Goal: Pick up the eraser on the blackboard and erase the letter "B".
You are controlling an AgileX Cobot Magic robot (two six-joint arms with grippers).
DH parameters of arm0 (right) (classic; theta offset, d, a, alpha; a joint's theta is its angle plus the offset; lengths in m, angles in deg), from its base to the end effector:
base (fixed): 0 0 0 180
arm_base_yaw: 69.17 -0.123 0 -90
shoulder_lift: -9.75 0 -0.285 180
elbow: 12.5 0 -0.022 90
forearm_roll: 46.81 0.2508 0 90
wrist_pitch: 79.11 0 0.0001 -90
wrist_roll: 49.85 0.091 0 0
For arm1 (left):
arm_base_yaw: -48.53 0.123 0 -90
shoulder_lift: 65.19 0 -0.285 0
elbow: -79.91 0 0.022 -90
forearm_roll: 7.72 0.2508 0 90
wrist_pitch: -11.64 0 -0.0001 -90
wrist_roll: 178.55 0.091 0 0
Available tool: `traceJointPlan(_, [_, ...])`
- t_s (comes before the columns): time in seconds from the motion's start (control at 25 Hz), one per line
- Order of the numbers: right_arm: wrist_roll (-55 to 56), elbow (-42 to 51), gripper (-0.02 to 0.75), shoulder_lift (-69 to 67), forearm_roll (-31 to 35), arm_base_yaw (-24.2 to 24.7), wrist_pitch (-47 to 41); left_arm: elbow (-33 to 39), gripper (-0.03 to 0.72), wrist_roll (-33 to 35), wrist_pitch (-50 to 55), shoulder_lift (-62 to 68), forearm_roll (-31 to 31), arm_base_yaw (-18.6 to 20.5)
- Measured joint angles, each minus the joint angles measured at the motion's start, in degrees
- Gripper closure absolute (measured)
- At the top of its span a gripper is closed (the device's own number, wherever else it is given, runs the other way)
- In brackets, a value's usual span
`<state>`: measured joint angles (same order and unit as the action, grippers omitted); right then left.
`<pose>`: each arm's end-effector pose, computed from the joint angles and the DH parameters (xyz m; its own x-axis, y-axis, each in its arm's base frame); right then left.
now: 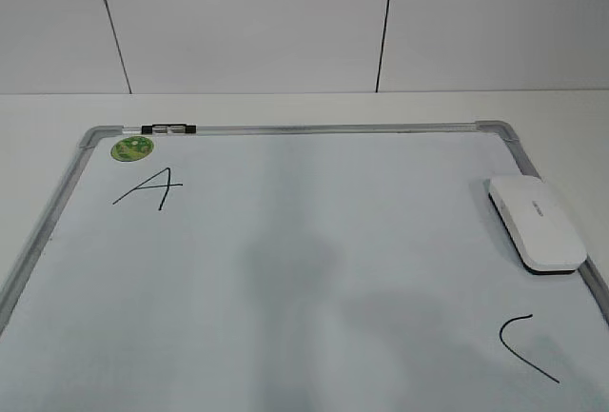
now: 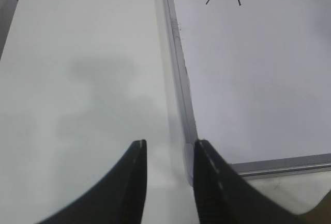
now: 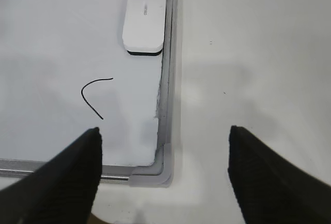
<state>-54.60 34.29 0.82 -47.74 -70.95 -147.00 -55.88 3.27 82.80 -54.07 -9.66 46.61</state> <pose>-0.0109 -0.0017 0.2762 -0.5494 -0.1060 -0.8288 -0.0676 0.9943 -0.0823 -0.0129 -0.0025 0.2846 -0.5928 0.0407 -0.8043 0.0716 0.9974 -0.0023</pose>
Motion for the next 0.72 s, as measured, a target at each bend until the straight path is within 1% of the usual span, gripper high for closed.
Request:
traceJointPlan(0.2, [-0.1, 1.6, 0.153, 2.1, 0.2, 0.0, 1.0, 0.3, 0.452, 0.0, -0.6, -2.4, 0.0, 0.0])
traceJointPlan(0.44, [-0.1, 1.9, 0.153, 2.1, 0.4, 0.0, 1.3, 2.8, 0.452, 0.0, -6.4, -2.6, -0.6, 0.0])
traceJointPlan(0.72, [-0.1, 1.9, 0.153, 2.1, 0.4, 0.0, 1.5, 3.0, 0.452, 0.0, -7.3, -2.6, -0.9, 0.0])
